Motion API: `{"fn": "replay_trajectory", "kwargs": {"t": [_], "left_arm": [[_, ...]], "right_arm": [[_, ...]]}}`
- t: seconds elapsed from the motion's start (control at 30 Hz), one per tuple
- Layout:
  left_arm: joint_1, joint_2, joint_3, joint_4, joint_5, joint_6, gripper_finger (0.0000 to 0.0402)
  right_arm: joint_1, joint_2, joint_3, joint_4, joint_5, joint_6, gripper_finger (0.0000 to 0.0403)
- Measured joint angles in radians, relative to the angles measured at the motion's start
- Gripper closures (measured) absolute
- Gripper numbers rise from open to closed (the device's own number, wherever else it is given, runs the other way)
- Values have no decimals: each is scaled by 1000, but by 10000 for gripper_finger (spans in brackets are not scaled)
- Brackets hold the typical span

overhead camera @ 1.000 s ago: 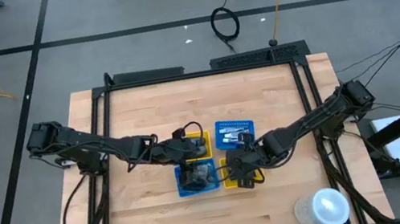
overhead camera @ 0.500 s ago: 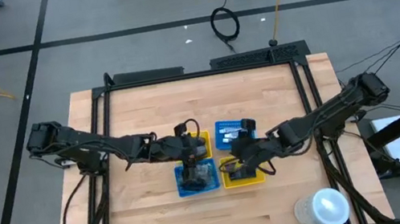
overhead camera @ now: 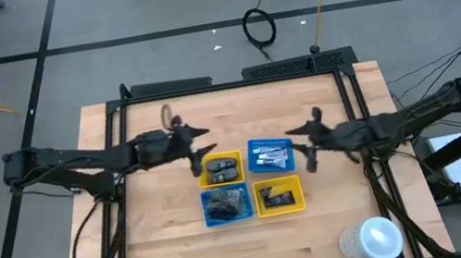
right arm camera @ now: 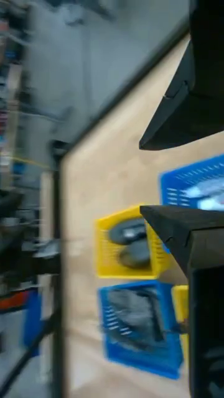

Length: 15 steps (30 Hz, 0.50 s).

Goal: Pick & Place Travel size toiletries
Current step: Return to home position

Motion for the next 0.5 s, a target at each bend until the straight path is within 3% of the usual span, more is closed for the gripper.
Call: {"fn": "replay_trajectory", "kwargs": {"t": [0.17, 0.4, 0.5], "left_arm": [[23, -184, -188, 122, -4, 65, 172], [24, -475, -394, 137, -126, 20, 172], [24, -594, -473, 138, -116, 11, 172]], "right_arm": [[-16, -229, -140, 84, -26, -101, 258], [-25, -505, -264, 15, -29, -119, 259], [-25, -612, -312, -17, -51, -105, 259]]}}
